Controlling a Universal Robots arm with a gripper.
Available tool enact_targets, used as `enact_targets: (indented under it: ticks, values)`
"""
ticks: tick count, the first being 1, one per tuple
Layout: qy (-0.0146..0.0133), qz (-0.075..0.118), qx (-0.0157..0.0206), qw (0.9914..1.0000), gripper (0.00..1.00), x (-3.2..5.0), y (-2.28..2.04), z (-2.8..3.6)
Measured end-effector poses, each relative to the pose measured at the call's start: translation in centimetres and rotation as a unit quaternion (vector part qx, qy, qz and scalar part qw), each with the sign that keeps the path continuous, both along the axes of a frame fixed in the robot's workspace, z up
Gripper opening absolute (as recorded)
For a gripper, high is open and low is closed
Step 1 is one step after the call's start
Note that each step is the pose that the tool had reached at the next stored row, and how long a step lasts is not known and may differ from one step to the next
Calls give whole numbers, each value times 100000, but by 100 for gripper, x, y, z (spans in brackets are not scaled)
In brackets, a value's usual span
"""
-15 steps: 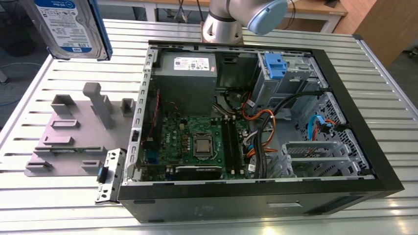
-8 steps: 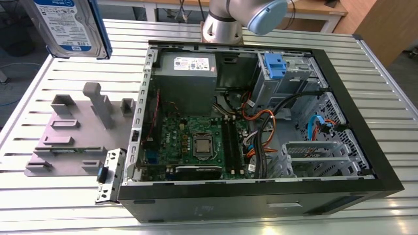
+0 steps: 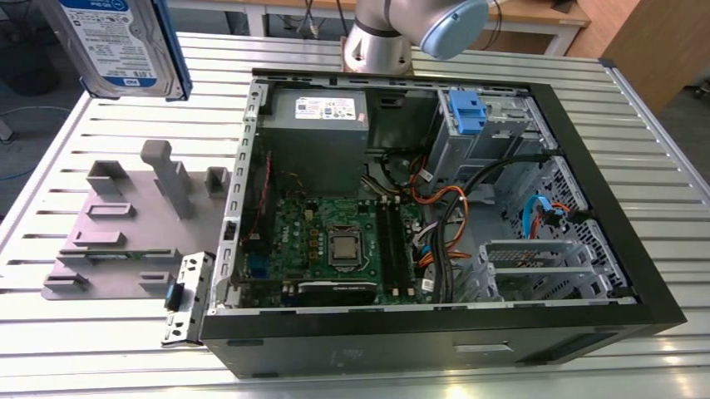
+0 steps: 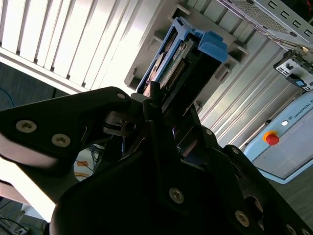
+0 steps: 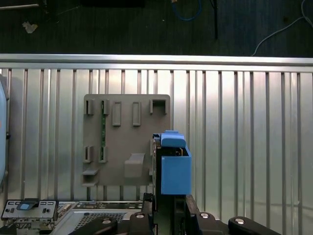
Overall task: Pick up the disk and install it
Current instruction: 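Pick up the disk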
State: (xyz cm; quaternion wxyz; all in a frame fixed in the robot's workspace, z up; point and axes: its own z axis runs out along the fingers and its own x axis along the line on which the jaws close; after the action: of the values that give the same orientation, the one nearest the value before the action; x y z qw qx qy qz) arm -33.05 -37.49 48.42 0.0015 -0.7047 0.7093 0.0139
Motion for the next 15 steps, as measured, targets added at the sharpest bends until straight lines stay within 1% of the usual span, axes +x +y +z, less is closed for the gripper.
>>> enact_targets:
  ticks: [15]
  values:
    - [-5, 1, 3, 100000, 35, 36, 0, 0]
